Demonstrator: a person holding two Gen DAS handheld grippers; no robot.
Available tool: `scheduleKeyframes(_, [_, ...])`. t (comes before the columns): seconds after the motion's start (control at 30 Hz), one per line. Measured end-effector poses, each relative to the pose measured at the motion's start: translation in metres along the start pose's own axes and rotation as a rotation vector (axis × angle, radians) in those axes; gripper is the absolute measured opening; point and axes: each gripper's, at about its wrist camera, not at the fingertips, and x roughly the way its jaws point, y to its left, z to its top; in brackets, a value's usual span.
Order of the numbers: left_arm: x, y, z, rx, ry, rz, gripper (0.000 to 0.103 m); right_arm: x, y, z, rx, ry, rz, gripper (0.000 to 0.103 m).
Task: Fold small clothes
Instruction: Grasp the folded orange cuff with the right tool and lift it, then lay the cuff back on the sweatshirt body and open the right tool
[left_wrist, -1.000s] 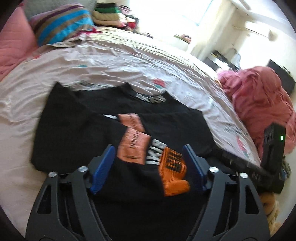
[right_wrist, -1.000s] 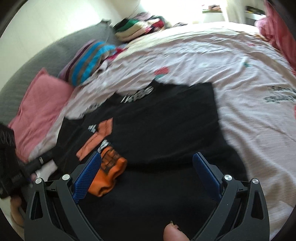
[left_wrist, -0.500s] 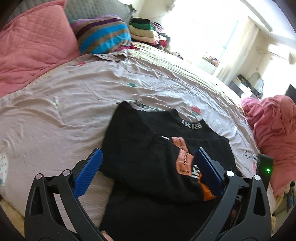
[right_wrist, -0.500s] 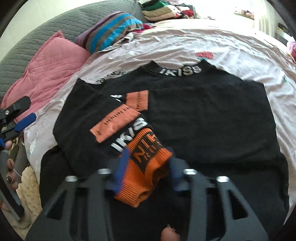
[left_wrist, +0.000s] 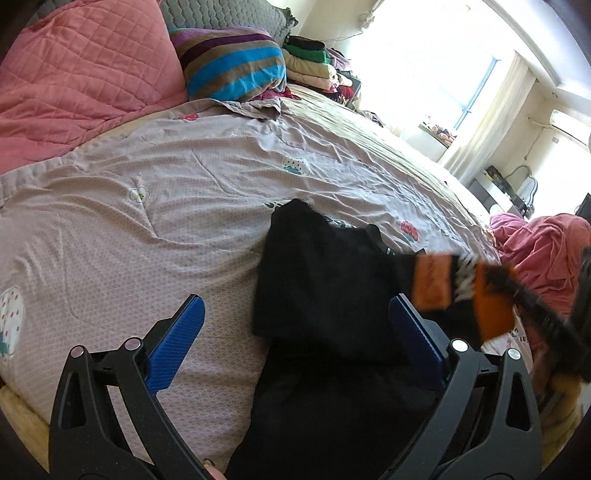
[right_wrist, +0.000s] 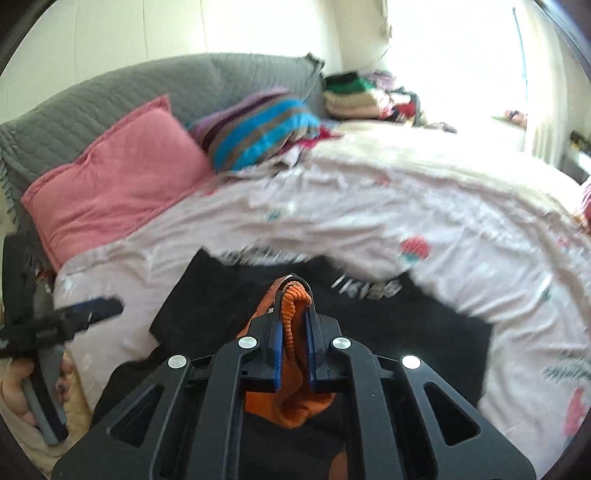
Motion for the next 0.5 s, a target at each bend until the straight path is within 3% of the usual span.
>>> scheduleKeyframes(0.17, [0.003, -0.004, -0.001, 0.025, 0.008, -0.004, 0.093, -0.005, -0.035, 0.004, 0.033, -0.029, -0.076, 0.008])
scheduleKeyframes(0.5, [0.016, -0.018, 0.0, 0.055, 0.031, -0.012, 0.093, 0.001, -0.079, -0.036, 0.116, 0.003, -0.162, 0.008])
